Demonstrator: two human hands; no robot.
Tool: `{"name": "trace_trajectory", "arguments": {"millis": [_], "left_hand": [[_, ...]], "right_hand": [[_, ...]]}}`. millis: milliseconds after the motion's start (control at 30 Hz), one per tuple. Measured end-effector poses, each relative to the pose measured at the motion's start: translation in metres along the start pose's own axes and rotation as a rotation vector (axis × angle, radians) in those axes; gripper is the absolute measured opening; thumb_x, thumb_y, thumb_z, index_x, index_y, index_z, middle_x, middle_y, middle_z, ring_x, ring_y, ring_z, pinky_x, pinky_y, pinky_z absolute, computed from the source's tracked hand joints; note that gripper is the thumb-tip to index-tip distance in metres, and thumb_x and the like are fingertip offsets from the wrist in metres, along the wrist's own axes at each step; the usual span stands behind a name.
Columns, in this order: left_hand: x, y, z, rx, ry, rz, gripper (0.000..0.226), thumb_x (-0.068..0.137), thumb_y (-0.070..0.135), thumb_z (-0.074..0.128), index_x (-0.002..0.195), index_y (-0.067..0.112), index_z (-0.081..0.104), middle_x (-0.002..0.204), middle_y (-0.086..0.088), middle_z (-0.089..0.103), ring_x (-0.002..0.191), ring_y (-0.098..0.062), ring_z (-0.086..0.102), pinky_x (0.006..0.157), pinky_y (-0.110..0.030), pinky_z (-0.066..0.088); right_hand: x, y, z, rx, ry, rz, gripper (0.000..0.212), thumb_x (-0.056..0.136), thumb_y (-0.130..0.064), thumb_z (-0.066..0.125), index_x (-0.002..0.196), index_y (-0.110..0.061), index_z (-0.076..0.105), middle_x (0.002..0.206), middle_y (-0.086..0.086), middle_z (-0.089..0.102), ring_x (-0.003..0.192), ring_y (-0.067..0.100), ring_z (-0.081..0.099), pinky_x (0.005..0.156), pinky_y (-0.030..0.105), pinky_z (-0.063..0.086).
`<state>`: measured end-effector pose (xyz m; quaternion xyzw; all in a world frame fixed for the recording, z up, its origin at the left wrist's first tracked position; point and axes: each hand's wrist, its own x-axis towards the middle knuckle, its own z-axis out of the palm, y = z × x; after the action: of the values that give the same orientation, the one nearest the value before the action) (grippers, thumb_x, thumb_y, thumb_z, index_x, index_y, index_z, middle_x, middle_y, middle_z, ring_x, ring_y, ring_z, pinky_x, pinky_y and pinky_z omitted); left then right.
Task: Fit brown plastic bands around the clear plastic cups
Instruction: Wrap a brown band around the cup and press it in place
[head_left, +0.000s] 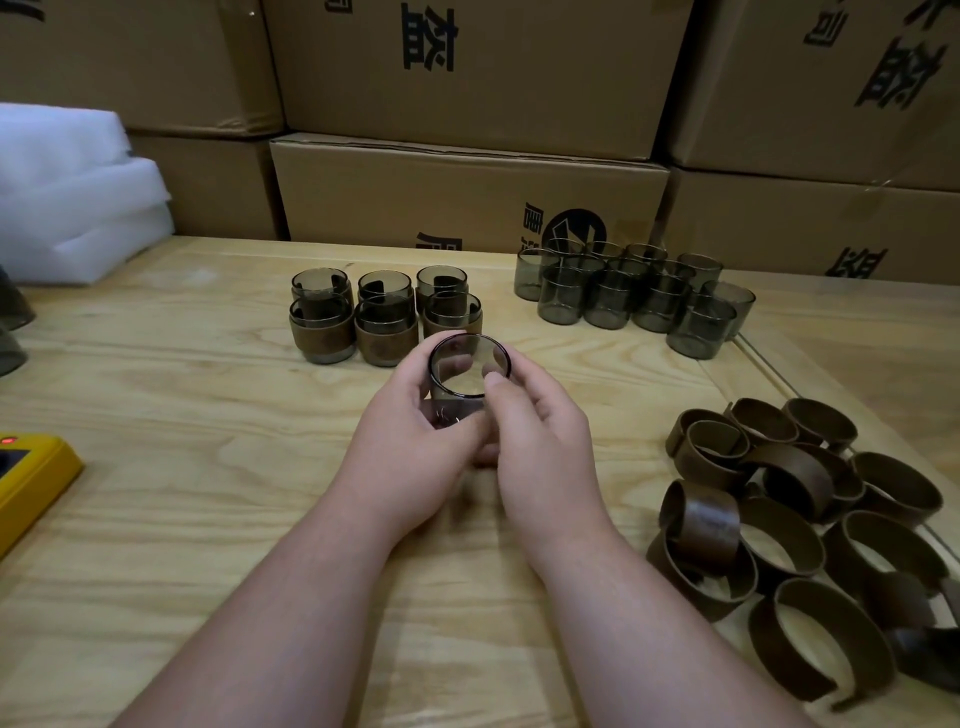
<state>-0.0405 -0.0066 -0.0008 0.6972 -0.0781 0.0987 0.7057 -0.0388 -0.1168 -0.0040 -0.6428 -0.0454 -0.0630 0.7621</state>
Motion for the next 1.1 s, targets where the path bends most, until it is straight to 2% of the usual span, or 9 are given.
{"name": "trace_trajectory", "arguments": {"millis": [67, 167, 333, 467, 600, 733, 933, 1033, 1100], "left_hand": [[0.000, 0.000, 0.000, 0.016, 0.003, 0.003, 0.062, 0.086, -0.007, 0.072, 0.135, 0.028, 0.058, 0.128, 0.006, 0.068, 0.100, -0.016, 0.074, 0.069, -0.014, 0.055], [0.000, -0.002, -0.001, 0.032, 0.001, 0.009, 0.064, 0.085, -0.008, 0.074, 0.132, 0.033, 0.059, 0.123, 0.010, 0.070, 0.093, -0.011, 0.075, 0.068, -0.013, 0.054], [0.001, -0.003, -0.002, 0.093, -0.002, 0.014, 0.068, 0.081, 0.002, 0.084, 0.128, 0.043, 0.059, 0.123, 0.015, 0.071, 0.099, -0.010, 0.075, 0.085, -0.025, 0.059], [0.000, -0.003, -0.003, 0.149, -0.041, 0.039, 0.069, 0.082, 0.000, 0.080, 0.126, 0.049, 0.060, 0.124, 0.011, 0.072, 0.099, -0.012, 0.075, 0.088, -0.028, 0.058], [-0.002, 0.001, -0.002, 0.286, -0.062, 0.055, 0.075, 0.084, -0.005, 0.067, 0.120, 0.060, 0.058, 0.111, 0.017, 0.075, 0.094, -0.002, 0.073, 0.076, -0.012, 0.054], [-0.003, 0.002, -0.002, 0.331, -0.087, 0.056, 0.079, 0.080, -0.003, 0.070, 0.123, 0.061, 0.057, 0.122, 0.012, 0.071, 0.101, 0.001, 0.070, 0.077, -0.016, 0.054], [-0.005, 0.004, 0.001, 0.284, -0.147, 0.055, 0.079, 0.071, 0.003, 0.074, 0.121, 0.063, 0.061, 0.118, 0.004, 0.071, 0.086, -0.005, 0.070, 0.072, -0.020, 0.051], [-0.006, 0.005, 0.001, 0.273, -0.158, 0.058, 0.089, 0.074, -0.004, 0.074, 0.110, 0.075, 0.057, 0.110, 0.004, 0.071, 0.072, -0.001, 0.067, 0.060, -0.014, 0.049], [-0.005, 0.004, 0.000, 0.274, -0.166, 0.055, 0.087, 0.075, -0.009, 0.073, 0.116, 0.066, 0.061, 0.106, 0.005, 0.070, 0.067, 0.001, 0.066, 0.059, -0.012, 0.048]], "right_hand": [[0.001, 0.002, 0.000, -0.043, 0.007, -0.018, 0.045, 0.083, -0.031, 0.058, 0.127, -0.026, 0.068, 0.110, -0.008, 0.077, 0.096, 0.012, 0.075, 0.079, 0.035, 0.058], [0.001, 0.004, 0.000, -0.057, 0.018, -0.025, 0.053, 0.078, -0.035, 0.065, 0.130, -0.027, 0.064, 0.113, -0.012, 0.074, 0.092, 0.010, 0.075, 0.077, 0.030, 0.059], [-0.001, 0.003, 0.004, -0.102, 0.027, -0.060, 0.054, 0.071, -0.037, 0.076, 0.122, -0.032, 0.059, 0.086, -0.031, 0.071, 0.062, -0.004, 0.062, 0.066, 0.017, 0.053], [0.000, 0.003, 0.004, -0.082, 0.053, -0.079, 0.054, 0.068, -0.031, 0.084, 0.113, -0.033, 0.054, 0.094, -0.033, 0.070, 0.070, -0.006, 0.069, 0.066, 0.011, 0.052], [0.000, 0.003, 0.003, -0.150, 0.128, -0.076, 0.061, 0.056, -0.046, 0.086, 0.105, -0.037, 0.050, 0.105, -0.010, 0.069, 0.083, -0.002, 0.071, 0.072, 0.019, 0.054], [0.000, 0.000, 0.002, -0.183, 0.185, -0.068, 0.068, 0.046, -0.064, 0.079, 0.101, -0.037, 0.050, 0.099, -0.012, 0.066, 0.076, -0.006, 0.067, 0.064, 0.014, 0.051], [0.002, 0.002, -0.006, -0.133, 0.286, -0.084, 0.038, 0.076, -0.054, 0.083, 0.090, -0.031, 0.057, 0.082, -0.015, 0.067, 0.067, 0.003, 0.066, 0.062, 0.021, 0.053], [0.003, 0.003, -0.006, -0.163, 0.315, -0.075, 0.031, 0.086, -0.058, 0.072, 0.086, -0.030, 0.058, 0.086, -0.005, 0.065, 0.076, 0.015, 0.066, 0.073, 0.039, 0.059], [0.003, 0.002, -0.004, -0.154, 0.322, -0.065, 0.030, 0.088, -0.062, 0.065, 0.086, -0.032, 0.061, 0.089, -0.005, 0.068, 0.083, 0.020, 0.070, 0.079, 0.047, 0.060]]}}
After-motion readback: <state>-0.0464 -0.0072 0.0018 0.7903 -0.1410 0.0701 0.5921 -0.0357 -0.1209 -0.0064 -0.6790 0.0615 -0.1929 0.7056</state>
